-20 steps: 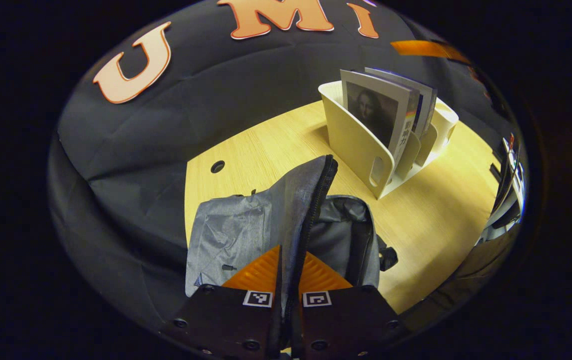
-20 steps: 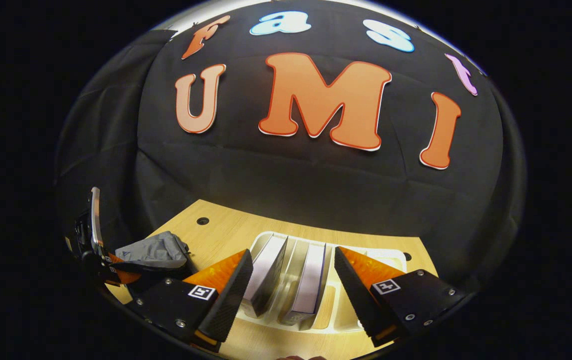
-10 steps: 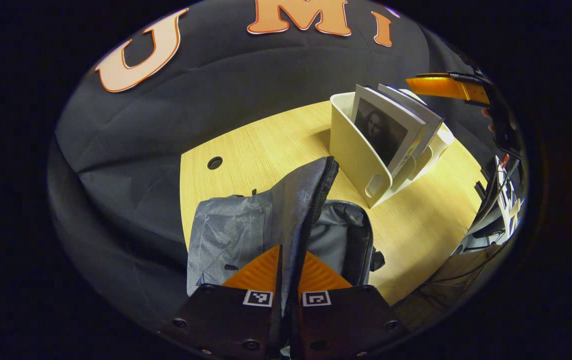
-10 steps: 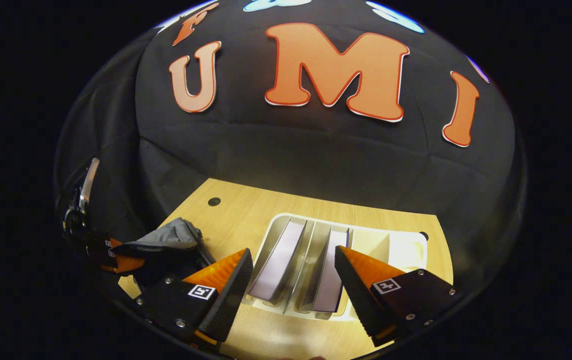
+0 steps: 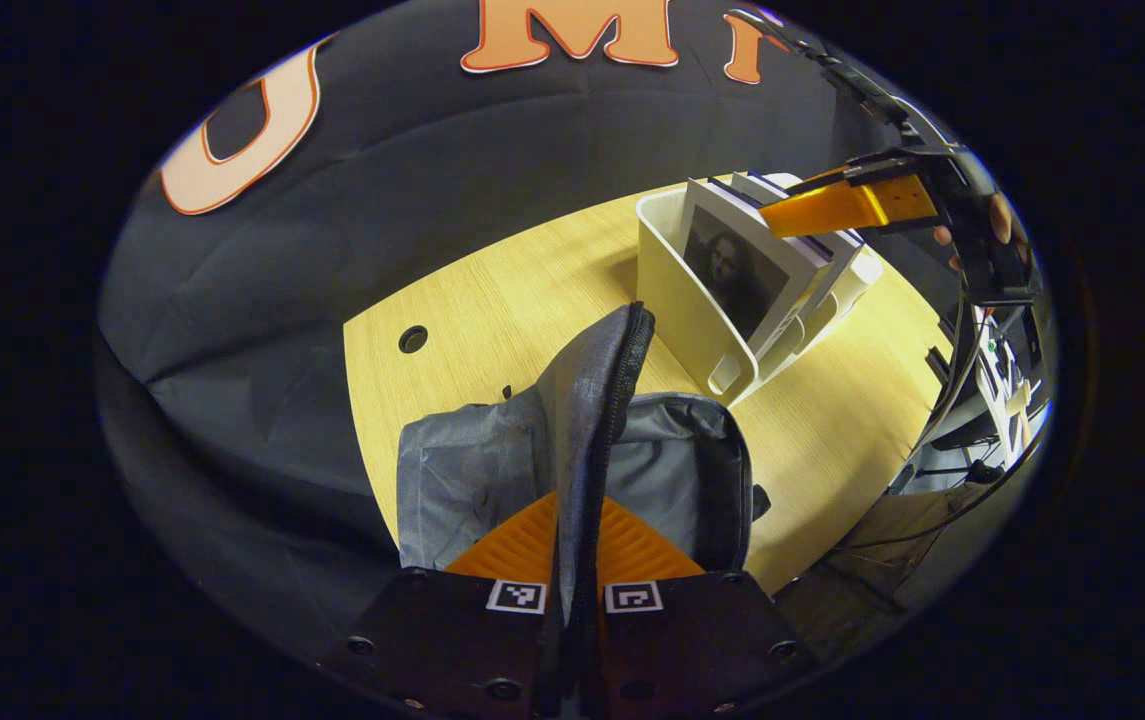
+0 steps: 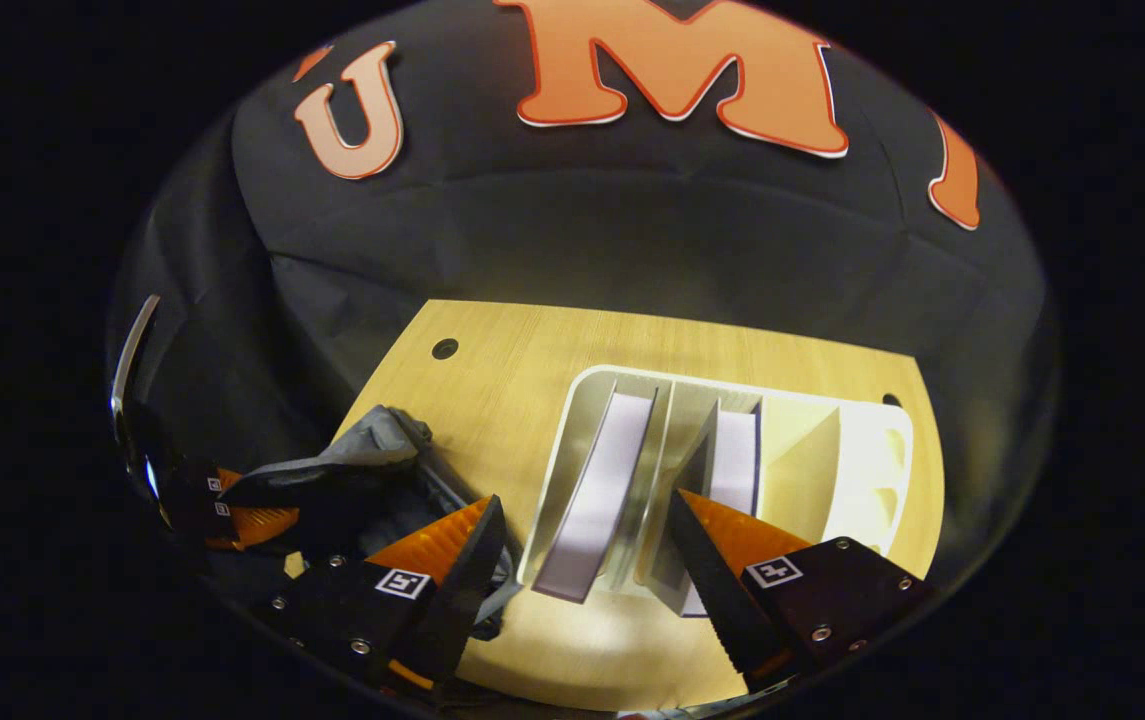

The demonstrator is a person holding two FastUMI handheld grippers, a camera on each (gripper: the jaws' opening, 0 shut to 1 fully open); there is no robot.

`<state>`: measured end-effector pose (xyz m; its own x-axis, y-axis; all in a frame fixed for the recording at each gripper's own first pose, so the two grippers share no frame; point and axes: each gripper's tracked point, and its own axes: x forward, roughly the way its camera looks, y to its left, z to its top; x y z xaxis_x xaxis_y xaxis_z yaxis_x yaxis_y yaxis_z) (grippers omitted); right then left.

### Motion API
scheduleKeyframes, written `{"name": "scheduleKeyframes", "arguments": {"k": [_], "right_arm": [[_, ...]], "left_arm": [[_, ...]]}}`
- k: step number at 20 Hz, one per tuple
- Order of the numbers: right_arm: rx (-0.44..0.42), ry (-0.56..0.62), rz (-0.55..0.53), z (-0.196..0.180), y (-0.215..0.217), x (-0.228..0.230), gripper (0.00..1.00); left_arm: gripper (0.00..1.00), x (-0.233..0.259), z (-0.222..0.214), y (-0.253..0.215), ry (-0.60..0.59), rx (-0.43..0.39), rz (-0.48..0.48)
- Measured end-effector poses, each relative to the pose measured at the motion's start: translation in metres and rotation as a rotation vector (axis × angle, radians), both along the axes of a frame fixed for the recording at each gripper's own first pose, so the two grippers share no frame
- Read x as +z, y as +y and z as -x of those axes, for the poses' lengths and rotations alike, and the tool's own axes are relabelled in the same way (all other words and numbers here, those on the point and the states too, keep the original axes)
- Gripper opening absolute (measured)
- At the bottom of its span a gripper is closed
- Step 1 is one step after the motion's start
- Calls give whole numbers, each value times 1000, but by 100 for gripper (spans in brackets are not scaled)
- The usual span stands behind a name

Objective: Open the schoolbag, grab two books from the bookshelf and put them into the schoolbag.

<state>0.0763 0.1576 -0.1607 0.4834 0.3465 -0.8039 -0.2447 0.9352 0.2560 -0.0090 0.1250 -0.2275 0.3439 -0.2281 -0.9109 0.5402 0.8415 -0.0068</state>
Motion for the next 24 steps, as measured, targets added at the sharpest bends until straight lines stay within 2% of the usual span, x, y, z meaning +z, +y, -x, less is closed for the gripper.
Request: {"name": "scheduleKeyframes", "arguments": {"k": [4,8,12,13,14,15,17,24], "right_arm": [[-31,93,44,-10,-1,-23,94],[-77,196,50,-17,5,-43,85],[-164,312,41,-20,6,-59,72],[-181,332,39,-19,5,-61,62],[-199,342,40,-20,3,-60,58],[-214,355,38,-23,2,-61,47],[-218,384,17,-20,1,-59,41],[-236,353,-77,-14,-23,-19,36]], "left_arm": [[7,-1,0,-1,15,-12,9],[7,-1,0,1,22,-6,10],[8,-2,1,2,24,2,13],[7,-2,2,3,24,3,13],[7,-3,2,3,24,7,16],[7,-3,2,2,27,7,20],[7,-5,4,2,30,13,29],[7,-7,5,3,36,27,53]]}}
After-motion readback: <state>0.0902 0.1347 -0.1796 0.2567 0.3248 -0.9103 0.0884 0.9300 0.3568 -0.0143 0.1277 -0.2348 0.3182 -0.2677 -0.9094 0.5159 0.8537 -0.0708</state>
